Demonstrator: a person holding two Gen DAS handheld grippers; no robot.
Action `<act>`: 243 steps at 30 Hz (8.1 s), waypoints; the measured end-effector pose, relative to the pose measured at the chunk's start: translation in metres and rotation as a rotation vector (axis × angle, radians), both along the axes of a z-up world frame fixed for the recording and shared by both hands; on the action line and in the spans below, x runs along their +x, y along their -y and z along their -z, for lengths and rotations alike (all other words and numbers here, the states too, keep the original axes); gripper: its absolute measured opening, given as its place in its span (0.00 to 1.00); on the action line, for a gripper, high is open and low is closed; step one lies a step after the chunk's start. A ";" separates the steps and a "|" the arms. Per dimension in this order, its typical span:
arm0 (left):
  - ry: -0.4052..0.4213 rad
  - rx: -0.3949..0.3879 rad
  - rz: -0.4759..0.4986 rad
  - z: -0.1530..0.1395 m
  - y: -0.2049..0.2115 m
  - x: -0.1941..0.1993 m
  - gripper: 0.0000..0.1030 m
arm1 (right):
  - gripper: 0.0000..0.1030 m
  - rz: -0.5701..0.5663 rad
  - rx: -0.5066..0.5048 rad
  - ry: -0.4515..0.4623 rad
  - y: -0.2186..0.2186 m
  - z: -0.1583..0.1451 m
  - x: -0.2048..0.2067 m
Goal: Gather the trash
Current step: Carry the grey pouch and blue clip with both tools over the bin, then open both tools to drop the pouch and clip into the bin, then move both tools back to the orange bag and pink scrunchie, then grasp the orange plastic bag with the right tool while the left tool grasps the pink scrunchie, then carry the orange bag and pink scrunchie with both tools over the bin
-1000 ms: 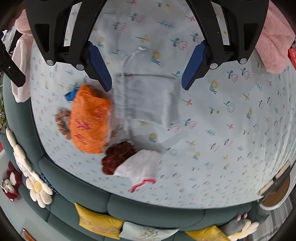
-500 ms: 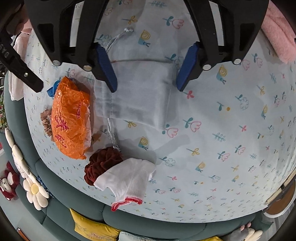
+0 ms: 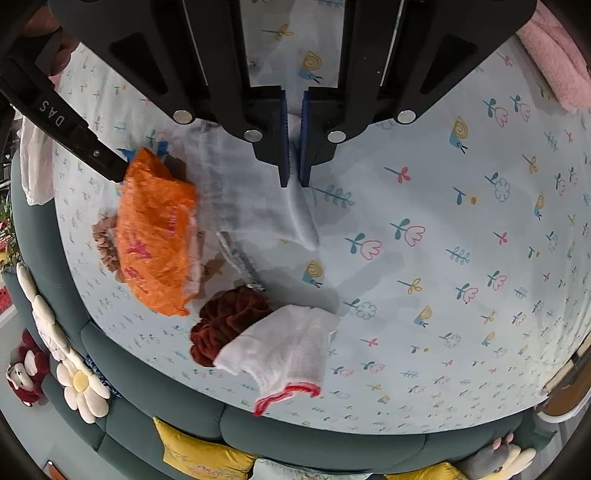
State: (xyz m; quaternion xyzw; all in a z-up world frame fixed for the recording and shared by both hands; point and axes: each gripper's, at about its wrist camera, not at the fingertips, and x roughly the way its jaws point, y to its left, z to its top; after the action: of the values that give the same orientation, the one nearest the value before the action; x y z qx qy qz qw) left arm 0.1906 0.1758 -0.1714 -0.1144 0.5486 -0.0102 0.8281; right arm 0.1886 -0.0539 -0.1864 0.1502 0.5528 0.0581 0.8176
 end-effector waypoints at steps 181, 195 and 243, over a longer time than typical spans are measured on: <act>-0.016 0.061 0.179 0.005 0.158 0.100 0.56 | 0.50 0.189 -0.013 0.009 0.143 0.008 -0.016; -0.009 0.035 0.207 -0.005 0.167 0.078 0.06 | 0.08 0.156 -0.026 0.025 0.137 0.003 -0.031; 0.206 -0.049 0.662 -0.137 0.408 -0.061 0.07 | 0.06 0.593 -0.086 0.341 0.371 -0.128 -0.174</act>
State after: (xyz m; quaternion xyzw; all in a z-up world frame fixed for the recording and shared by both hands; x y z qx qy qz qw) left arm 0.1293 -0.2324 -0.0346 0.0516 0.4690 -0.3030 0.8280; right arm 0.0143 -0.4245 -0.0589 0.2579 0.3422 -0.1814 0.8851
